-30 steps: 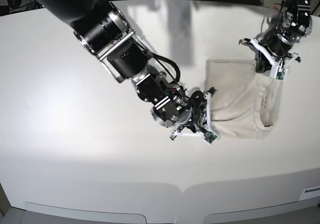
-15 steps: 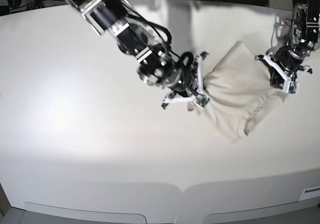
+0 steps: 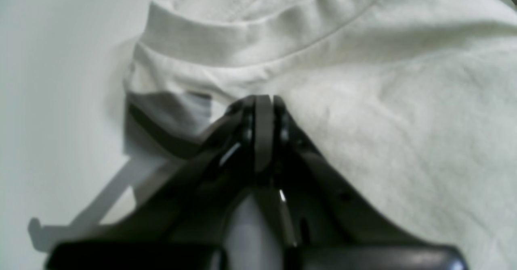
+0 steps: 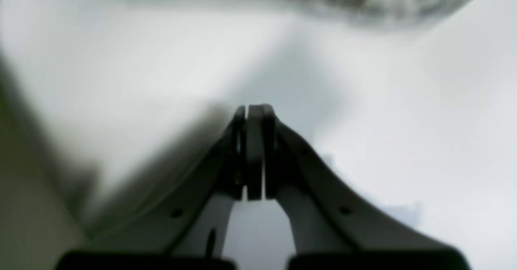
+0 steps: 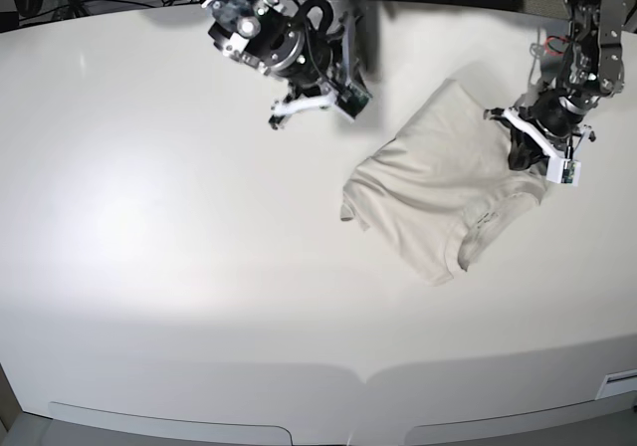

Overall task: Fold the T-shirt properly
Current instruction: 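Rotate and lower the bundle onto the table with both grippers, then smooth the folded shirt edges with both grippers and release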

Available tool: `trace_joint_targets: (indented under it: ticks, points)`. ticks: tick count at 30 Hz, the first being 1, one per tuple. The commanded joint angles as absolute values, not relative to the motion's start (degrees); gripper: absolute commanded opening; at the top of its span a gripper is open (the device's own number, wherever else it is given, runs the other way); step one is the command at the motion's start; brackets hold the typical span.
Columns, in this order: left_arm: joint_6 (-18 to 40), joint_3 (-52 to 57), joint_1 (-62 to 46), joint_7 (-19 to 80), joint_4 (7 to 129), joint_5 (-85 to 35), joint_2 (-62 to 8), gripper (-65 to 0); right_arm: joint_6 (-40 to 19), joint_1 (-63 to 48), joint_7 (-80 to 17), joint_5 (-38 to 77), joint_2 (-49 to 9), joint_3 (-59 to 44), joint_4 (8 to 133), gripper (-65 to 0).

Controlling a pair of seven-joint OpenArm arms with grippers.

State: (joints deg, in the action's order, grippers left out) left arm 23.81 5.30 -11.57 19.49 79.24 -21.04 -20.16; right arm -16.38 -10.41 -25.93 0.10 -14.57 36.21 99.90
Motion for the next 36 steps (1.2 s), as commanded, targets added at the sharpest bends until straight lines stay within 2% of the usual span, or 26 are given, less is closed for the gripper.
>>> trace_joint_targets:
  ticks: [1, 7, 14, 18, 25, 30, 36]
  points:
    - [24.05, 5.52, -11.42, 20.25, 79.81, -20.91, -20.97, -65.0, -15.25, -8.29, -23.68, 0.16, -13.3, 34.87, 101.14, -65.0]
    - [24.08, 5.52, -11.42, 21.37, 79.81, -21.1, -20.97, -65.0, -14.96, 1.17, -23.09, 0.12, -6.39, 32.58, 95.64, -65.0]
    - [24.05, 5.52, -11.42, 22.61, 79.81, -21.04, -21.15, -65.0, -14.94, 14.15, -21.19, -2.33, 3.03, 32.58, 74.04, -65.0]
    - [24.08, 5.52, -11.4, 22.41, 79.81, -21.02, -21.15, -65.0, -14.94, 17.5, -19.88, -6.44, 5.78, 32.58, 66.24, -65.0]
    - [24.03, 5.52, -11.38, 20.99, 79.81, -17.41, -23.05, -65.0, -14.94, 14.48, -20.6, -13.87, 3.99, 28.84, 63.57, -65.0]
    - [24.05, 5.52, -11.4, 19.77, 79.81, -18.06, -23.18, -65.0, -15.7, 7.68, -20.51, -14.2, 0.75, 23.86, 70.72, -65.0]
    - [24.34, 5.52, -11.25, 19.42, 79.81, -18.06, -21.78, -65.0, -16.47, -0.78, -20.58, -15.03, -0.99, 23.24, 79.5, -65.0]
